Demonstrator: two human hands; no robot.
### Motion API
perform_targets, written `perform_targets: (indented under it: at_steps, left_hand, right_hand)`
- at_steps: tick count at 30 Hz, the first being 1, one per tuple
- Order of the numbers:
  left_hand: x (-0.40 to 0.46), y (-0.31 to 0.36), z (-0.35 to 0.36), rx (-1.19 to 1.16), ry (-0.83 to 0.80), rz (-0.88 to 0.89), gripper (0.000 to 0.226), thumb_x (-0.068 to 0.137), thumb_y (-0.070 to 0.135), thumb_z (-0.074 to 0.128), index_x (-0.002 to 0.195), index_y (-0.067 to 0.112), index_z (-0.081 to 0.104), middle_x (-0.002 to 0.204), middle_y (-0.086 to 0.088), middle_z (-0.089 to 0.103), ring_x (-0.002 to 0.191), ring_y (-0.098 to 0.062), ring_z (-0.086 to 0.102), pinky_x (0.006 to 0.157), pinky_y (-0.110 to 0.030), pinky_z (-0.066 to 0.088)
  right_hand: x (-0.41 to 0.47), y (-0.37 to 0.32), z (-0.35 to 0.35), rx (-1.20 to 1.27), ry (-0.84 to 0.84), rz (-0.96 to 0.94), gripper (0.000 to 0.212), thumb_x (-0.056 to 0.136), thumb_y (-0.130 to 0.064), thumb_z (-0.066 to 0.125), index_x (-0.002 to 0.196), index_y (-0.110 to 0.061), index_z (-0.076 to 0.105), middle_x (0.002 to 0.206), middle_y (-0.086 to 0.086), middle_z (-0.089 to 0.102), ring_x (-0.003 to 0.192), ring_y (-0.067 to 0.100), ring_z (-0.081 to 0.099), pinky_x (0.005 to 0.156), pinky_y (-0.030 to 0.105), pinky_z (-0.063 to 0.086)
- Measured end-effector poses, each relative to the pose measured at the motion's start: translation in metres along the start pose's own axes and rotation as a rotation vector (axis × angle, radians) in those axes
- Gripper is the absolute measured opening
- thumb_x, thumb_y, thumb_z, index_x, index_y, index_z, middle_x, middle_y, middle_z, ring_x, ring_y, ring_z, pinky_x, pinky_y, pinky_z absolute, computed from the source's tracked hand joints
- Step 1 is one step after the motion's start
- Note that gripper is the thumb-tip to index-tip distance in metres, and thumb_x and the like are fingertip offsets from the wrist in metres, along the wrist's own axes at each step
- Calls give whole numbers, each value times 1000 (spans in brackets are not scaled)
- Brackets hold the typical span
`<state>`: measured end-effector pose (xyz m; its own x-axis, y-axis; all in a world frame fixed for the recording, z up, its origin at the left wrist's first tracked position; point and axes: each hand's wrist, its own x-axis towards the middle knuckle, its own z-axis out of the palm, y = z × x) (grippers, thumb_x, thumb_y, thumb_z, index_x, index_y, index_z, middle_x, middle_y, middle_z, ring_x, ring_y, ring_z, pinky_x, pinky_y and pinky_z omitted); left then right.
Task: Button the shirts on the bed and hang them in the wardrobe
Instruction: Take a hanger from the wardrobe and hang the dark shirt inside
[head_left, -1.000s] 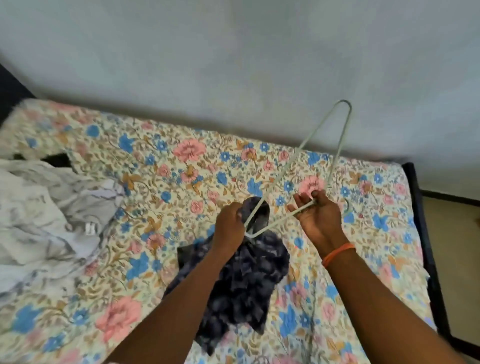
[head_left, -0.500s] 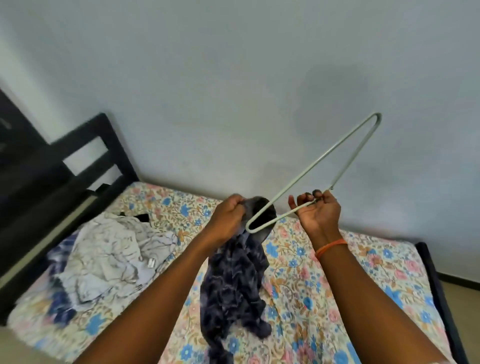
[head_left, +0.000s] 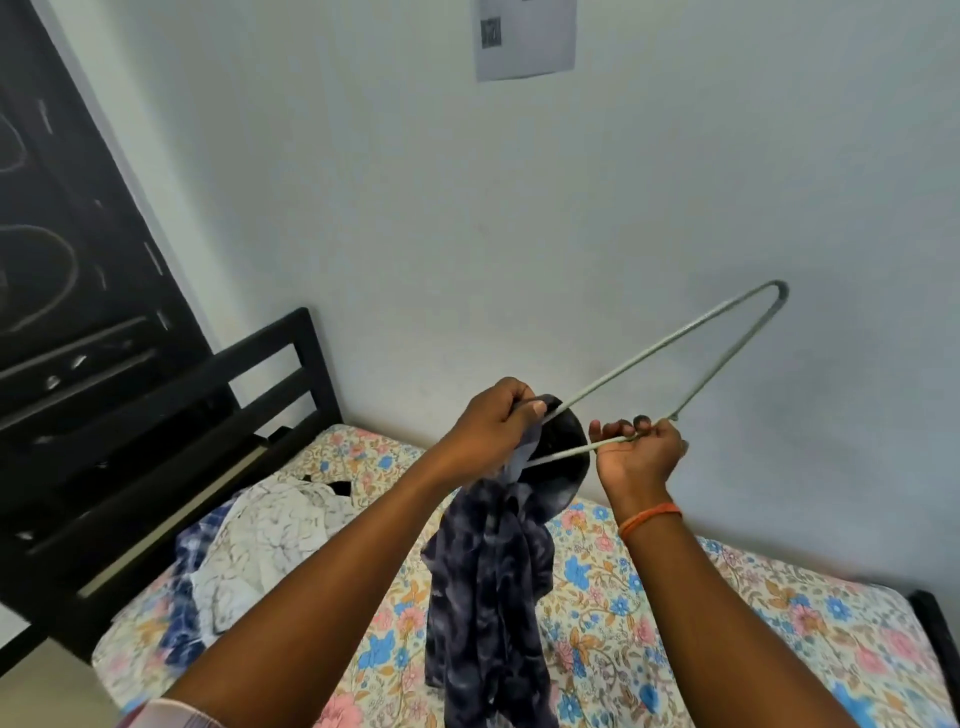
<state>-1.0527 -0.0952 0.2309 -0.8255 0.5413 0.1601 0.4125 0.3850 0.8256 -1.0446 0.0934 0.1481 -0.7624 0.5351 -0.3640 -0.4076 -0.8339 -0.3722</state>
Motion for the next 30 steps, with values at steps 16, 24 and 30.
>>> perform_targets:
  at_steps: [16, 24, 30]
  left_hand:
    - [27, 0, -79, 243, 636, -100, 12, 95, 24, 59, 88, 15, 59, 81, 5, 60, 76, -15, 56, 65, -29, 38]
    - [30, 8, -105, -116, 442, -344, 15, 87, -6, 53, 86, -8, 68, 82, -25, 70, 65, -37, 71, 56, -46, 61]
    - [35, 1, -121, -261, 118, -588, 25, 99, 3, 45, 84, 5, 66, 75, -5, 56, 62, -13, 45, 57, -22, 36]
  right_hand:
    - [-21, 22, -17, -1509, -510, -699, 44, 95, -65, 27, 87, -29, 51, 90, 4, 57, 87, 25, 56, 82, 48, 45]
    - [-30, 4, -26, -1857, -569, -755, 34, 98, -59, 24, 87, -33, 44, 152, 14, 41, 116, 39, 59, 86, 46, 50]
    - [-36, -10, -31, -1745, -629, -709, 30, 102, -33, 47, 72, -30, 46, 62, -1, 53, 57, 8, 49, 56, 28, 33]
